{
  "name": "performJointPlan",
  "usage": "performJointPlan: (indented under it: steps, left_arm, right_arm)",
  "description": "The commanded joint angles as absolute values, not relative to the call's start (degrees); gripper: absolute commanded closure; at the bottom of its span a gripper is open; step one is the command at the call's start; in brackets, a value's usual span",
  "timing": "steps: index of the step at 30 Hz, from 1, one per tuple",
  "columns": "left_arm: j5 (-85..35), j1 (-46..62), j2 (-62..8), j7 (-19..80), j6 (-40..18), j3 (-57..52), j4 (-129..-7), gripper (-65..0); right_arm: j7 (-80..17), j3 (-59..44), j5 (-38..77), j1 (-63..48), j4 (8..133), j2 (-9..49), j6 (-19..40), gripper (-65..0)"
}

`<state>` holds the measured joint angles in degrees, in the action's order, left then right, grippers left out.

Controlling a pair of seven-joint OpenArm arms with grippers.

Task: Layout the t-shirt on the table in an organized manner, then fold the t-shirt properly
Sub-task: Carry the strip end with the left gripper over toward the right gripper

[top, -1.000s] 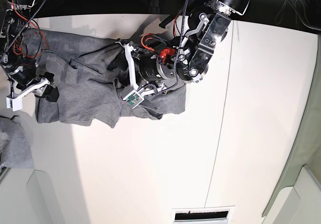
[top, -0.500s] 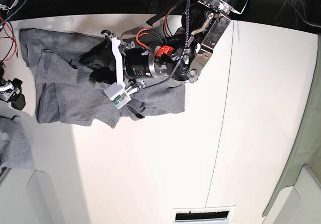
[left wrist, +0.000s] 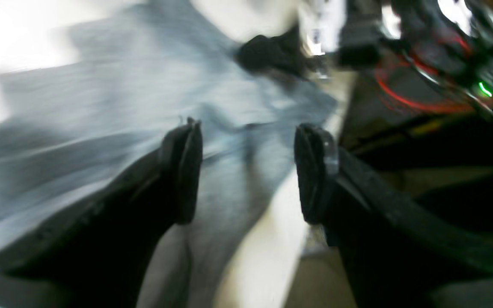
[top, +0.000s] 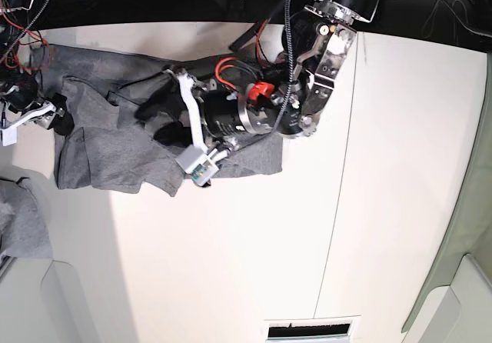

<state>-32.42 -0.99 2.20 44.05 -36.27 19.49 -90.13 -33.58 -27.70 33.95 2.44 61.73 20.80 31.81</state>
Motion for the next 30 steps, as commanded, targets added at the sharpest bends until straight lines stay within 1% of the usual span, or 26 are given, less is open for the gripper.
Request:
performJointPlan:
  steps: [1, 6, 9, 10, 11, 13, 14, 15, 19, 20, 21, 22, 24, 26, 27, 28, 29, 30]
  left_arm:
    - [-33.7, -1.9, 2.7, 43.6, -36.7, 17.6, -91.5, -36.5]
    - [-35.2, -1.8, 2.3, 46.5, -37.2, 7.9, -91.5, -36.5]
    - [-35.4, -1.4, -0.2, 46.5, -37.2, 3.7, -91.4, -36.5]
    - [-35.4, -1.0, -1.4, 46.5, -37.2, 2.4, -91.4, -36.5]
    - [-35.4, -0.6, -2.7, 46.3, -37.2, 1.3, -91.4, -36.5]
    - [-36.2, 0.6, -5.0, 45.3, -37.1, 0.0, -91.4, -36.5]
    - [-36.8, 1.2, -6.0, 44.3, -37.1, 0.0, -91.4, -36.5]
    - [-37.3, 1.7, -6.8, 43.4, -37.2, 0.1, -91.4, -36.5]
    - [-35.6, 1.8, -5.9, 38.3, -37.1, 1.1, -91.3, -36.3]
    - [-33.8, 1.5, -5.3, 36.8, -36.2, 1.7, -91.0, -36.0]
    - [-32.1, 0.9, -4.5, 36.1, -34.6, 2.5, -90.6, -35.0]
    - [-30.4, 0.2, -3.6, 35.7, -32.9, 3.2, -90.1, -32.6]
    - [-27.3, -1.7, -1.8, 35.7, -31.2, 4.2, -88.5, -22.9]
    - [-23.9, -3.8, -0.2, 35.5, -31.1, 5.2, -86.2, -11.0]
    - [-22.0, -4.9, 0.4, 35.3, -31.0, 5.8, -84.8, -6.4]
    - [-20.1, -5.9, 0.9, 35.0, -31.0, 6.4, -83.1, -3.4]
    - [-18.4, -6.8, 1.1, 34.5, -29.7, 6.8, -81.1, -1.6]
    - [-17.1, -7.7, 1.3, 33.8, -27.6, 7.2, -78.8, -1.2]
  right_arm:
    - [-33.4, -26.8, 34.1, 3.3, 62.1, 21.8, 31.9, -42.2]
    - [-33.5, -23.9, 35.7, 3.3, 62.1, 20.8, 31.9, -42.2]
    - [-33.5, -23.9, 37.4, 3.3, 62.2, 20.8, 31.9, -41.9]
    - [-33.5, -23.9, 37.5, 3.3, 62.2, 20.8, 31.9, -39.6]
    - [-33.7, -23.9, 37.5, 3.3, 62.2, 20.8, 31.9, -34.9]
    - [-34.3, -23.9, 37.5, 3.3, 62.2, 20.8, 31.9, -21.6]
    - [-34.5, -23.9, 37.6, 3.3, 62.2, 20.8, 32.0, -16.4]
    - [-34.5, -23.9, 37.6, 3.3, 62.2, 20.8, 31.9, -13.5]
    - [-34.5, -23.9, 38.6, 3.3, 62.2, 20.8, 31.9, -11.7]
    - [-34.6, -23.9, 38.5, 3.3, 62.2, 20.8, 32.0, -8.9]
    - [-34.6, -23.9, 38.5, 3.2, 62.2, 20.8, 31.9, -4.4]
    - [-34.6, -23.9, 38.5, 3.1, 62.2, 20.8, 31.9, 0.0]
    - [-34.6, -23.9, 38.5, 3.1, 62.2, 20.8, 31.9, 0.0]
    - [-34.5, -23.9, 38.6, 3.2, 62.2, 20.8, 32.0, 0.0]
    - [-34.5, -23.9, 38.6, 3.2, 62.2, 20.8, 32.0, 0.0]
    - [-34.5, -23.9, 38.6, 3.2, 62.2, 20.8, 32.0, 0.0]
    - [-34.6, -23.9, 38.5, 3.1, 62.2, 20.8, 32.0, 0.0]
    - [-34.6, -23.9, 38.4, 3.1, 62.2, 20.8, 32.0, 0.0]
